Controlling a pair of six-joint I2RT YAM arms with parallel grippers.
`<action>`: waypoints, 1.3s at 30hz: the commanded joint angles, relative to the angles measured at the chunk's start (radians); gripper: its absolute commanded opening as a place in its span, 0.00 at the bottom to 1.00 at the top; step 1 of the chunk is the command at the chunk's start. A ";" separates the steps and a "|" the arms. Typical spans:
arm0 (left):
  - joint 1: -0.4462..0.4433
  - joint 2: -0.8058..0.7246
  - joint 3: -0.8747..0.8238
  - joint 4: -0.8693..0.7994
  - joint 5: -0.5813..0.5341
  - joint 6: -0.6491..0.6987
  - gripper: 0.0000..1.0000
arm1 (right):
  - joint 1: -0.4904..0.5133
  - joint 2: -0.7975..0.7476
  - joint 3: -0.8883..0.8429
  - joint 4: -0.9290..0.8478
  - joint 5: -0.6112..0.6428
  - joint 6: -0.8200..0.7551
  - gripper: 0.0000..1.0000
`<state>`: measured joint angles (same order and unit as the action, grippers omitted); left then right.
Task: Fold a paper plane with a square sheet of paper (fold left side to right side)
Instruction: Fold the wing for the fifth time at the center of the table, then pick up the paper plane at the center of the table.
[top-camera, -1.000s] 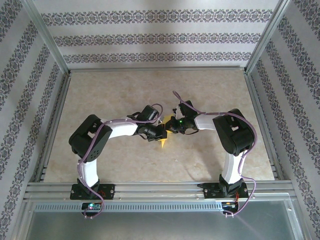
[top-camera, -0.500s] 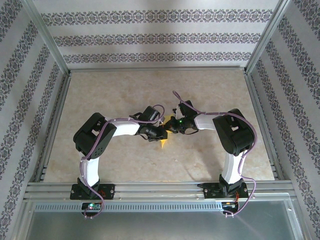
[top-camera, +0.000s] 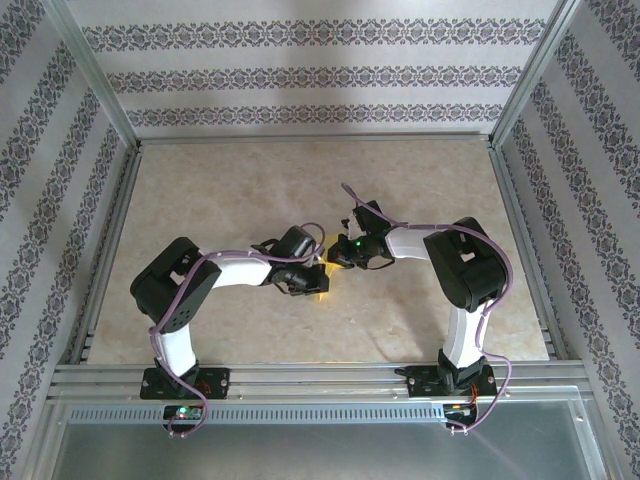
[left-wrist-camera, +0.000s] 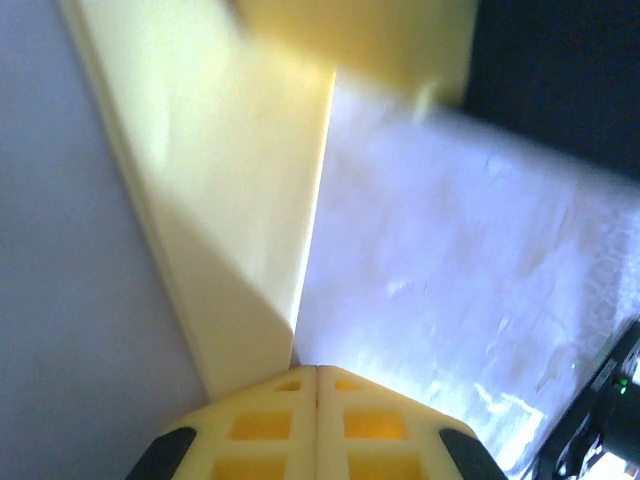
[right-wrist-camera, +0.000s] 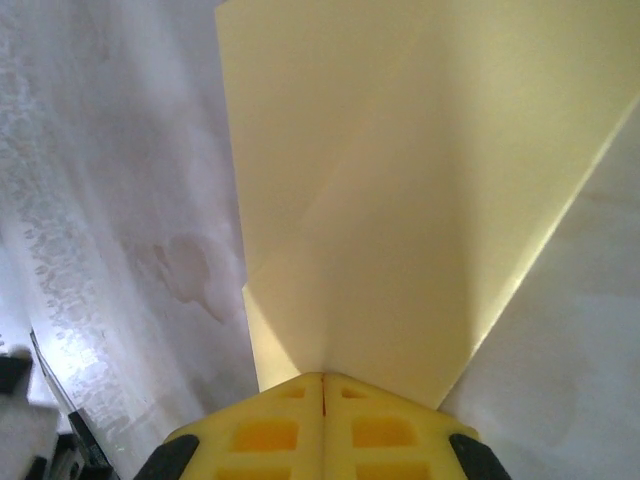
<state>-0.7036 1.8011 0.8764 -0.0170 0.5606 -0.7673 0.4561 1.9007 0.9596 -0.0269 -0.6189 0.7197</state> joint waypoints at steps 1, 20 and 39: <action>-0.038 -0.042 -0.067 -0.106 0.007 -0.040 0.00 | -0.010 0.055 0.011 -0.080 0.119 -0.033 0.00; 0.111 -0.609 -0.195 -0.118 -0.380 0.023 0.10 | 0.126 -0.277 0.129 -0.398 0.546 -0.029 0.61; 0.204 -0.876 -0.332 -0.162 -0.538 0.064 0.67 | 0.293 0.163 0.644 -0.858 0.914 0.140 0.60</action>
<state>-0.5186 0.9562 0.5621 -0.1513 0.0441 -0.7246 0.7425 2.0304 1.5528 -0.8242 0.2478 0.8474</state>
